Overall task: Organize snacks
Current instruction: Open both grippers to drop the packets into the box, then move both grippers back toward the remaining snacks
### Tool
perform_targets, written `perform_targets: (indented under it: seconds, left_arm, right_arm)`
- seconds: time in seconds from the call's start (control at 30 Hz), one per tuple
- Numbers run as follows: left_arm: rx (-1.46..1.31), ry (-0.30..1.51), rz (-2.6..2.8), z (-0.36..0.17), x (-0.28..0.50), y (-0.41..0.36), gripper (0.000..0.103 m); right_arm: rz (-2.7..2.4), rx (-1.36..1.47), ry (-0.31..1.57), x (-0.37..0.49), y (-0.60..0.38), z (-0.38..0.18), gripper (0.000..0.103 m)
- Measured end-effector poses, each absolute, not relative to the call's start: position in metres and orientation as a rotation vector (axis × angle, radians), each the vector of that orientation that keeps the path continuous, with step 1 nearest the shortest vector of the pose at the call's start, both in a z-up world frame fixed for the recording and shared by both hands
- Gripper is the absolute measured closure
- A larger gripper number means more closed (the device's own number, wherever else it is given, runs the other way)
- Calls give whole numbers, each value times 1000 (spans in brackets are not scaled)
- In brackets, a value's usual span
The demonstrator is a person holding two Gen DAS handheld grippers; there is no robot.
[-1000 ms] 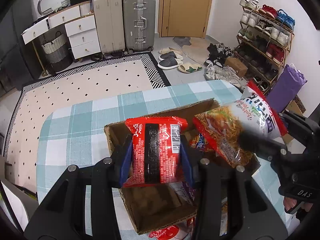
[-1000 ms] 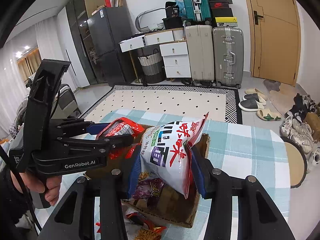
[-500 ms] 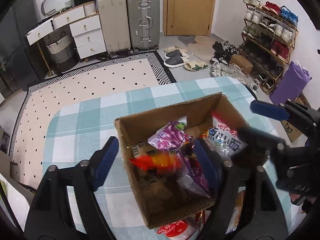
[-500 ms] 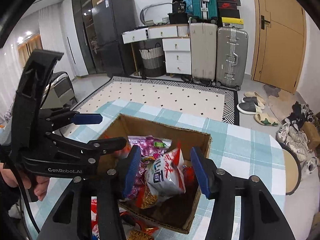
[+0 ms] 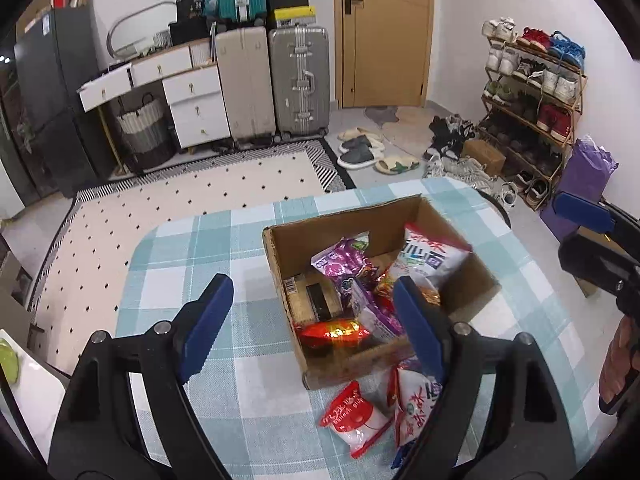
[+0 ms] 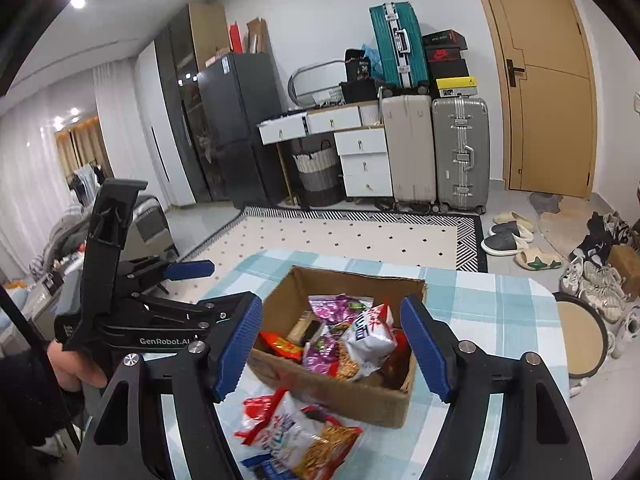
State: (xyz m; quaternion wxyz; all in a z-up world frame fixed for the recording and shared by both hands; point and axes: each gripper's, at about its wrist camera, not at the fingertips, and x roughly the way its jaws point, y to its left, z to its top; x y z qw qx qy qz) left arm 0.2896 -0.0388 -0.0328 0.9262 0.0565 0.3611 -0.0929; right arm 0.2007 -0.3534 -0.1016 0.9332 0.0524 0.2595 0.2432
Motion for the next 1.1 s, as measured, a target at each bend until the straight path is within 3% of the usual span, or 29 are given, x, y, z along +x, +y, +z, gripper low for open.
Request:
perform_targets:
  seconds: [0.23, 0.33, 0.5, 0.67, 0.93, 1.1]
  left_arm:
    - [131, 612, -164, -5, 220, -40, 12]
    - [157, 553, -137, 7, 194, -41, 0]
    - [184, 474, -118, 24, 150, -44, 0]
    - [164, 443, -103, 28, 110, -39, 0]
    - [114, 443, -69, 10, 57, -12, 0]
    - [60, 453, -41, -15, 40, 9, 0]
  right_arm:
    - [523, 153, 502, 150, -351, -101, 26]
    - [525, 152, 487, 131, -344, -101, 26]
    - [530, 198, 467, 97, -340, -101, 24]
    - [511, 192, 433, 61, -337, -102, 15]
    - [474, 159, 388, 10, -332, -114, 3]
    - [446, 177, 392, -5, -332, -136, 1]
